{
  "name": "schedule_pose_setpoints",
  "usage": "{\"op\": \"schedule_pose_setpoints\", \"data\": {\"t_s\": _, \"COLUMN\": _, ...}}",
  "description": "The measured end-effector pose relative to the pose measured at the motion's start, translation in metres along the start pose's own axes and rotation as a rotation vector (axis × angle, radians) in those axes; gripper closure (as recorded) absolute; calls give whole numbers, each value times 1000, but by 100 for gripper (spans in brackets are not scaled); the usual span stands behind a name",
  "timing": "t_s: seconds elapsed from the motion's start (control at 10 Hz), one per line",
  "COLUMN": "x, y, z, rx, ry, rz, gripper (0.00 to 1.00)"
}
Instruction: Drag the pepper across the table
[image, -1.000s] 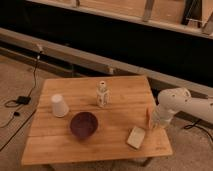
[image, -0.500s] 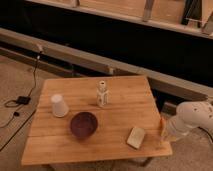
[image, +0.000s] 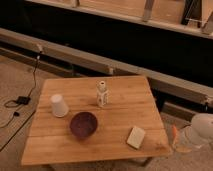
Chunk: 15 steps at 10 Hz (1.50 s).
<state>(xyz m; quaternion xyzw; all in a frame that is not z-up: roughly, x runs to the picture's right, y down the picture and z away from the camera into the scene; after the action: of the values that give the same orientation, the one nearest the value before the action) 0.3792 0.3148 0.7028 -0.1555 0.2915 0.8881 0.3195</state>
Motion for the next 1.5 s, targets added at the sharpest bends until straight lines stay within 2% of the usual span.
{"op": "schedule_pose_setpoints", "data": {"t_s": 0.2, "x": -1, "y": -19, "z": -4, "rx": 18, "ry": -14, "rz": 54, "gripper": 100}}
{"op": "schedule_pose_setpoints", "data": {"t_s": 0.3, "x": -1, "y": -26, "z": -5, "rx": 25, "ry": -17, "rz": 75, "gripper": 96}}
{"op": "schedule_pose_setpoints", "data": {"t_s": 0.4, "x": 0, "y": -32, "z": -6, "rx": 32, "ry": -19, "rz": 90, "gripper": 87}}
{"op": "schedule_pose_setpoints", "data": {"t_s": 0.5, "x": 1, "y": -33, "z": -6, "rx": 37, "ry": -19, "rz": 95, "gripper": 73}}
{"op": "schedule_pose_setpoints", "data": {"t_s": 1.0, "x": 4, "y": -27, "z": -4, "rx": 53, "ry": -9, "rz": 87, "gripper": 24}}
{"op": "schedule_pose_setpoints", "data": {"t_s": 1.1, "x": 4, "y": -26, "z": -4, "rx": 54, "ry": -8, "rz": 86, "gripper": 20}}
{"op": "schedule_pose_setpoints", "data": {"t_s": 1.5, "x": 4, "y": -22, "z": -5, "rx": 60, "ry": -7, "rz": 79, "gripper": 20}}
